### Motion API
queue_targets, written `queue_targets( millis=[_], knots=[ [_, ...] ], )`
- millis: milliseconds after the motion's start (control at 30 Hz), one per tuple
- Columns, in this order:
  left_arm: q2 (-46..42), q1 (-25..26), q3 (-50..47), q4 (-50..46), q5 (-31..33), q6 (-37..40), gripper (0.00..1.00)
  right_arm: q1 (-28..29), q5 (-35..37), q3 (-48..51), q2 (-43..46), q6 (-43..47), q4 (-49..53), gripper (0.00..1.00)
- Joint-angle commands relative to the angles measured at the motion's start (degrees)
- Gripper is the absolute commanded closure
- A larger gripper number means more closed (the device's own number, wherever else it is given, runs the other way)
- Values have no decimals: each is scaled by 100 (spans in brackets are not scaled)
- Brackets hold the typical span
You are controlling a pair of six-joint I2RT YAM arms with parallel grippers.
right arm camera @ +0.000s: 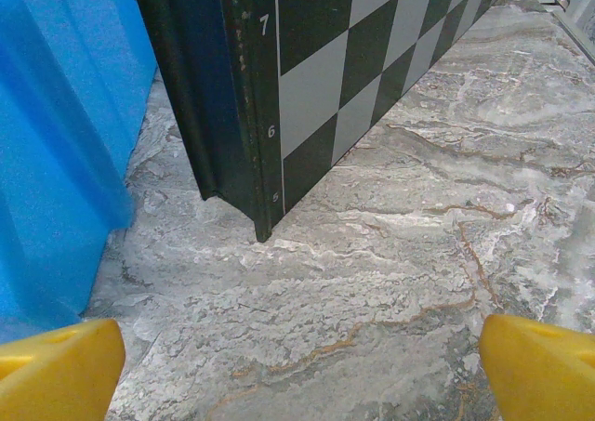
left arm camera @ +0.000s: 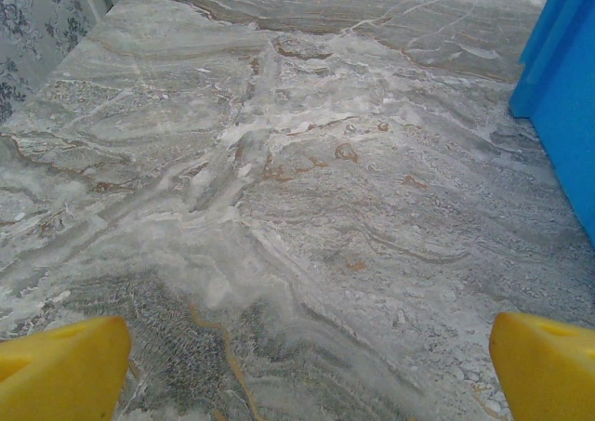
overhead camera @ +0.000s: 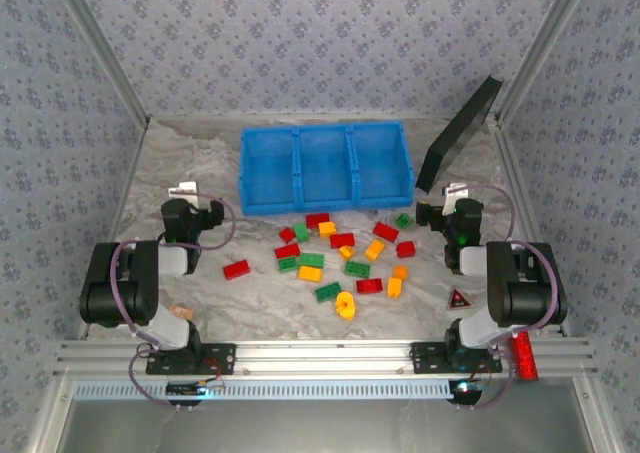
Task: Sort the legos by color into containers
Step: Pick up the lego from the middle-right of the table.
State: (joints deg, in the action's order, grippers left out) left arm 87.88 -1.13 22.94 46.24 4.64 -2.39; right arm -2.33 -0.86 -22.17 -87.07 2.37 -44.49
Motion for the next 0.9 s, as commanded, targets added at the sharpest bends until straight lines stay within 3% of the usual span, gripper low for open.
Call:
queue_targets(
  millis=[0, 67, 133, 333, 400, 500, 600, 867],
  knots=[
    [11, 16, 88, 17, -101, 29, 1, -13, 1, -60, -12, -53, -104, 0],
    [10, 20, 87, 17, -104, 28, 1, -12, 3, -66, -12, -53, -95, 0],
    [11, -113, 123, -51, -578, 40, 1, -29, -32, -71, -12, -69, -78, 0],
    [-44, -120, 168, -112, -488, 16, 1, -40, 88, -143, 167, -119, 166, 0],
    [-454, -84, 468, -1010, -230, -26, 1, -15, 237, -353, 606, -174, 957, 0],
    [-1215, 207, 927, -2287, 700, -75, 1, -14, 501, -1157, 1222, -916, 3220, 0],
    [-1676, 522, 1653, -3733, 1409, -327, 1, 20, -119, -1647, 1391, -1308, 4478, 0],
    [-2048, 923, 3009, -6012, 916, -893, 1, 514, -1168, -1700, 1407, -1872, 5167, 0]
  ],
)
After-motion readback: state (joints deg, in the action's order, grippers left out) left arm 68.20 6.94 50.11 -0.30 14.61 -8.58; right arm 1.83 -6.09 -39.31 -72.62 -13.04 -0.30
